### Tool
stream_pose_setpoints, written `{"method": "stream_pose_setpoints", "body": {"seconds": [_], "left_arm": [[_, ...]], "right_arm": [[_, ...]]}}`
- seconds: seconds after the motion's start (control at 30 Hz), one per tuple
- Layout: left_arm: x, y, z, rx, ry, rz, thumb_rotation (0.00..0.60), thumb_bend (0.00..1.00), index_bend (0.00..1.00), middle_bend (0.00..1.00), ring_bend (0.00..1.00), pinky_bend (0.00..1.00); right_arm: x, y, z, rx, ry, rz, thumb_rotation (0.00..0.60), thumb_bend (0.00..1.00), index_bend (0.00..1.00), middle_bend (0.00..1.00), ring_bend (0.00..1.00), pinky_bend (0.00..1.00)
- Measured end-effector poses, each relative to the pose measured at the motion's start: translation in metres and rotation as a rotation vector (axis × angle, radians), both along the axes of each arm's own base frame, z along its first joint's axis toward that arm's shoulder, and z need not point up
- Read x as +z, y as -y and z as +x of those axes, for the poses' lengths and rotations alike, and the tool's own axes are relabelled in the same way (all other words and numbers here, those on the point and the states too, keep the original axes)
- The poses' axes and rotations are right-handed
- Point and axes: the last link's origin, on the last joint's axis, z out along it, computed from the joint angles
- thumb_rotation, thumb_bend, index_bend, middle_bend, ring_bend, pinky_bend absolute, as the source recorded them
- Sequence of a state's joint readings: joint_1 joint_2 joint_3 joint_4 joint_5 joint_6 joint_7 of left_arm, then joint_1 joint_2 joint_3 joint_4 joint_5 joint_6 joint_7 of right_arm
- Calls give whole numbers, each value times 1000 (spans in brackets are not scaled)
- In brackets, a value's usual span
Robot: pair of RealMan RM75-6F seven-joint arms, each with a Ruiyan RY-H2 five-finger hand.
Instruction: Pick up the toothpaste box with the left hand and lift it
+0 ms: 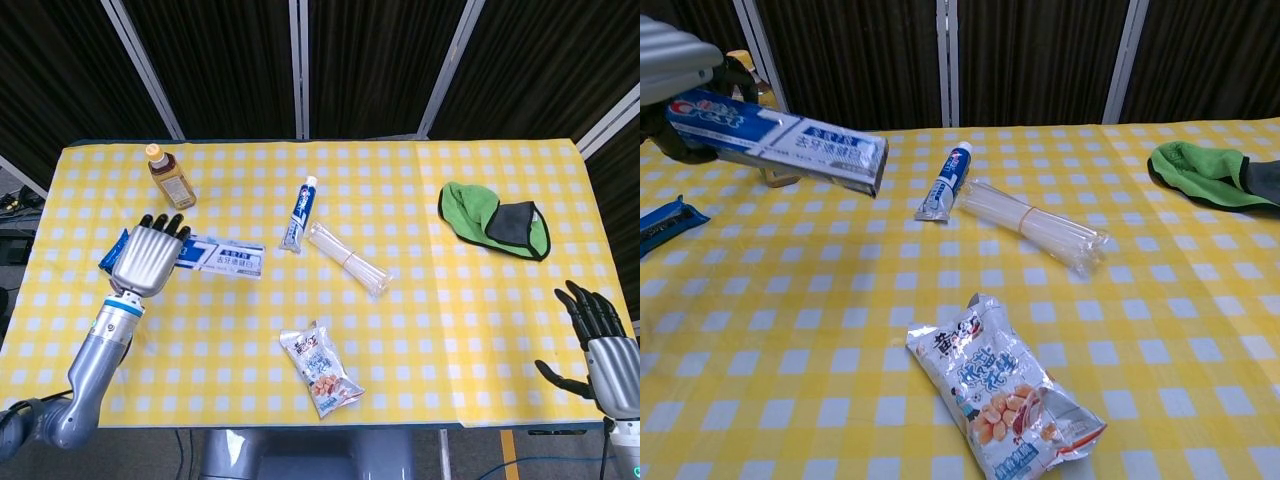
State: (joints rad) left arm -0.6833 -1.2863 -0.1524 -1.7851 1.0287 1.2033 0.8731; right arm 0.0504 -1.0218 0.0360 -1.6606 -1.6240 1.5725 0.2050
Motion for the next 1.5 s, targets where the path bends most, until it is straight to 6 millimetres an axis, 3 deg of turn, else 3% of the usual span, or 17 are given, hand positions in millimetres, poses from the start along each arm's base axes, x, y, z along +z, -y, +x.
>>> {"method": "stream_pose_setpoints", "body": {"seconds": [0.13,0.23,0.43,0.63,0.83,1.03,1.2,1.37,1.5], "left_arm": [[-22,6,4,43,78,-54,600,283,118,10,36,119],[-40,11,7,77,138,-97,600,234,10,0,0,13],[-49,17,8,106,218,-125,600,189,0,0,0,0],[-39,26,1,128,312,-115,600,190,0,0,0,0],[-20,44,-24,128,327,-35,600,190,0,0,0,0],[-1,82,-66,135,396,93,600,189,0,0,0,0],[13,127,-105,139,407,186,600,185,0,0,0,0],[20,155,-121,138,387,219,600,176,0,0,0,0],[28,160,-126,153,392,221,600,176,0,0,0,0]], "right_arm": [[0,0,0,-1,-2,1,600,80,0,0,0,0],[0,1,-1,-1,-2,1,600,80,0,0,0,0],[2,1,-1,-3,3,-5,600,80,0,0,0,0],[1,1,-1,-2,-3,-5,600,80,0,0,0,0],[-1,2,-1,-2,-13,-4,600,80,0,0,0,0],[-4,3,-3,-12,-27,1,600,80,0,0,0,0],[-9,3,-2,-11,-43,12,600,80,0,0,0,0],[-14,3,-2,-10,-56,25,600,80,0,0,0,0],[-16,3,-2,-10,-64,31,600,80,0,0,0,0]]}}
